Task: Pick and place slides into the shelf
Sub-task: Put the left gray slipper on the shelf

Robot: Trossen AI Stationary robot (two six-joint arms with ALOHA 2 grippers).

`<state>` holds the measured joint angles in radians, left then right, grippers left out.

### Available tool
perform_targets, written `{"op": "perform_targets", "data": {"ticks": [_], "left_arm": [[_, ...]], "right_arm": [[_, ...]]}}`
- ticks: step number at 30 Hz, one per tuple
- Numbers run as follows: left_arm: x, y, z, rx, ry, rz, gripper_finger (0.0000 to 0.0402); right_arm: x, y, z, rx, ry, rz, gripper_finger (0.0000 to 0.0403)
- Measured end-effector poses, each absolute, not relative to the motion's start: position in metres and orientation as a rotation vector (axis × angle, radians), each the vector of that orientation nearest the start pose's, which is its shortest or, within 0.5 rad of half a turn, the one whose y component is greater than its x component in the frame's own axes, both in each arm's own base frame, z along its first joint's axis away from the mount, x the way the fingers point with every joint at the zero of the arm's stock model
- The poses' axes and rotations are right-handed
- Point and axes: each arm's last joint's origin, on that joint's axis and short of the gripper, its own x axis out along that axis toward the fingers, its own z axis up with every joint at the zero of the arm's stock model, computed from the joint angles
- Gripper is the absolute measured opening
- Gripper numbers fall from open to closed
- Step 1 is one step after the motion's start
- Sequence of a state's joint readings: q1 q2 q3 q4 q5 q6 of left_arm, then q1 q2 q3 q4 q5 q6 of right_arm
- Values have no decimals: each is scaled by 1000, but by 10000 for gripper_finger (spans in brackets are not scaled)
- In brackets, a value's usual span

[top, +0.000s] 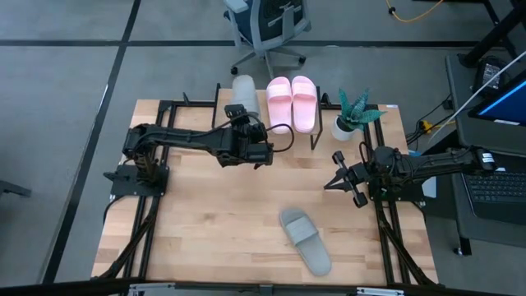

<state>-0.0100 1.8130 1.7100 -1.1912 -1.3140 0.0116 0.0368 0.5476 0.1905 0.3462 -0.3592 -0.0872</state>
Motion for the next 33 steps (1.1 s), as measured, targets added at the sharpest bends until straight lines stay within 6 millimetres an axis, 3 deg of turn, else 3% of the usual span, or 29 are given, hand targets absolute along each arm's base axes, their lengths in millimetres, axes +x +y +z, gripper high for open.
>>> {"op": "perform_targets", "data": {"ticks": [33], "left_arm": [[368,36,302,890,1187,1054,0]], "right_arm": [[139,15,209,-79,5,397,17]]}}
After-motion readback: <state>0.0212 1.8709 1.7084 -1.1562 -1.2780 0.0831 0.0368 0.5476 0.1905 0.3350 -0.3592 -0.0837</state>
